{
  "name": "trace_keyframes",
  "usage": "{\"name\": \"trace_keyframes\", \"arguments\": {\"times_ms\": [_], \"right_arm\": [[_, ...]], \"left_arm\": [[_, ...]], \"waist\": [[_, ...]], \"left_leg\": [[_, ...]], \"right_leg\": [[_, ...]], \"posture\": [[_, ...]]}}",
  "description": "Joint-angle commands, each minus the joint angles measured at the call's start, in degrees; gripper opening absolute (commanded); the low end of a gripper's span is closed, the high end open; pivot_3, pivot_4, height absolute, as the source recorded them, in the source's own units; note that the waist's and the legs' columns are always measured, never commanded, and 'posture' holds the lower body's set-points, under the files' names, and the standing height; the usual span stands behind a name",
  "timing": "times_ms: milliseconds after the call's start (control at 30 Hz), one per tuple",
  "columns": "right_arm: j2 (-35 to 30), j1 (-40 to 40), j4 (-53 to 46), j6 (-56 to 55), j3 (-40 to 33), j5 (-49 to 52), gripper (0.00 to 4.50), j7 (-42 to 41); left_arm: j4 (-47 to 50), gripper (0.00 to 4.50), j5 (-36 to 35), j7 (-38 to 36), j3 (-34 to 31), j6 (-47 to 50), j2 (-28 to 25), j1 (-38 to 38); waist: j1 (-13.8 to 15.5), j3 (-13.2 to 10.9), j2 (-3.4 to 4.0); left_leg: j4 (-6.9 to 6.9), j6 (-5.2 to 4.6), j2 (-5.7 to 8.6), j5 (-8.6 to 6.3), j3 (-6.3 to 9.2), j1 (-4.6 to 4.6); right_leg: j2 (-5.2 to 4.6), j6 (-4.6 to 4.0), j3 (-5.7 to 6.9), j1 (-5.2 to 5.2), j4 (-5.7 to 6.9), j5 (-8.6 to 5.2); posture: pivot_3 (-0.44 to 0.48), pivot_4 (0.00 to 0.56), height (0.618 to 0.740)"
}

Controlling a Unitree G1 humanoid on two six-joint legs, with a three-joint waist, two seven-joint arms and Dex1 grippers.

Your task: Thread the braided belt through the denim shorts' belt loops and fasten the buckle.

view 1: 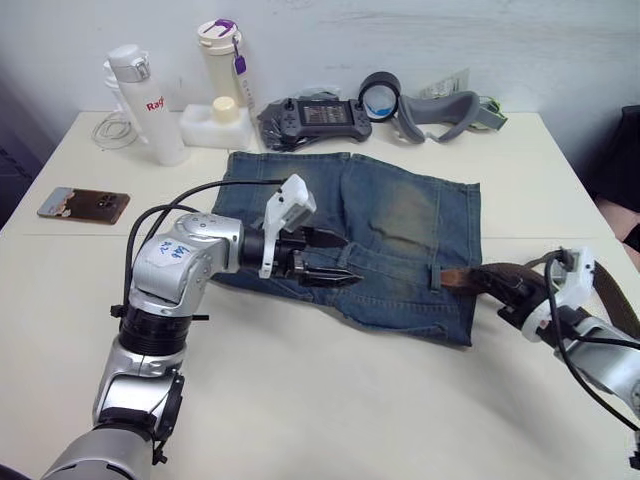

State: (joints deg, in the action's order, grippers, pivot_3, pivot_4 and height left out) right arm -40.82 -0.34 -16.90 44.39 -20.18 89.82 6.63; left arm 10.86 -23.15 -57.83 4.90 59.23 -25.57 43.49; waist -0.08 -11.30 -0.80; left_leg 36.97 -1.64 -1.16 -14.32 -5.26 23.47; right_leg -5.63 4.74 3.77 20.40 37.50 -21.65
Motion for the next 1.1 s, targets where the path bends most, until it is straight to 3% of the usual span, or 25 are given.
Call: {"name": "trace_keyframes", "arguments": {"times_ms": [33,233,433,567,733,867,1100], "right_arm": [[1.7,-2.2,0.4,0.9,1.4,-1.9,0.0,-1.5],[7.5,-9.5,5.8,1.7,6.9,-9.1,0.0,-3.5],[11.4,-9.7,6.0,3.2,6.9,-12.1,0.0,-5.1],[12.3,-8.7,5.2,3.9,5.6,-12.5,0.0,-5.4],[13.6,-8.0,4.1,4.2,4.7,-13.1,0.0,-5.1],[14.8,-7.4,2.8,4.0,4.2,-13.7,0.0,-4.7],[16.0,-5.8,1.2,3.4,3.0,-14.8,0.0,-4.2]], "left_arm": [[2.7,4.46,-1.6,1.5,0.0,-0.7,-1.0,-0.7],[1.1,4.46,0.2,2.5,4.3,-6.1,-1.3,-0.3],[-1.5,4.46,2.6,2.8,8.4,-12.5,-0.9,0.6],[-10.3,4.46,14.3,4.5,17.0,-30.2,0.5,2.9],[-29.1,4.46,29.4,13.6,25.2,-58.2,8.2,7.6],[-40.6,4.46,33.6,20.0,25.3,-67.4,15.5,11.1],[-51.8,4.46,42.2,26.1,26.9,-72.6,18.3,14.0]], "waist": [[0.0,0.0,0.0],[0.0,0.0,0.0],[-0.1,0.0,0.0],[0.0,0.0,0.0],[0.3,0.0,-0.01],[0.1,0.0,-0.02],[0.1,0.0,-0.02]], "left_leg": [[0.01,0.0,0.0,0.0,-0.01,0.01],[0.03,0.03,0.01,-0.01,-0.04,0.01],[-0.03,0.04,0.0,-0.02,-0.08,0.06],[0.01,0.04,0.01,-0.02,-0.1,0.02],[0.03,-0.01,0.03,-0.05,-0.12,0.06],[0.04,-0.05,0.02,-0.07,-0.14,0.14],[0.02,-0.06,0.0,-0.08,-0.15,0.13]], "right_leg": [[0.0,0.0,-0.01,0.01,0.0,0.0],[-0.01,0.0,-0.05,0.05,0.03,0.0],[0.0,0.0,-0.08,0.12,0.14,0.0],[0.0,0.0,-0.08,0.12,0.11,0.0],[-0.03,0.0,-0.08,0.12,0.05,0.0],[-0.03,0.01,-0.05,0.2,0.08,0.01],[-0.04,0.01,-0.04,0.23,0.08,0.0]], "posture": [[0.0,0.15,0.731],[0.0,0.15,0.731],[0.0,0.15,0.731],[0.0,0.15,0.731],[0.0,0.15,0.731],[0.0,0.15,0.731],[0.0,0.15,0.731]]}}
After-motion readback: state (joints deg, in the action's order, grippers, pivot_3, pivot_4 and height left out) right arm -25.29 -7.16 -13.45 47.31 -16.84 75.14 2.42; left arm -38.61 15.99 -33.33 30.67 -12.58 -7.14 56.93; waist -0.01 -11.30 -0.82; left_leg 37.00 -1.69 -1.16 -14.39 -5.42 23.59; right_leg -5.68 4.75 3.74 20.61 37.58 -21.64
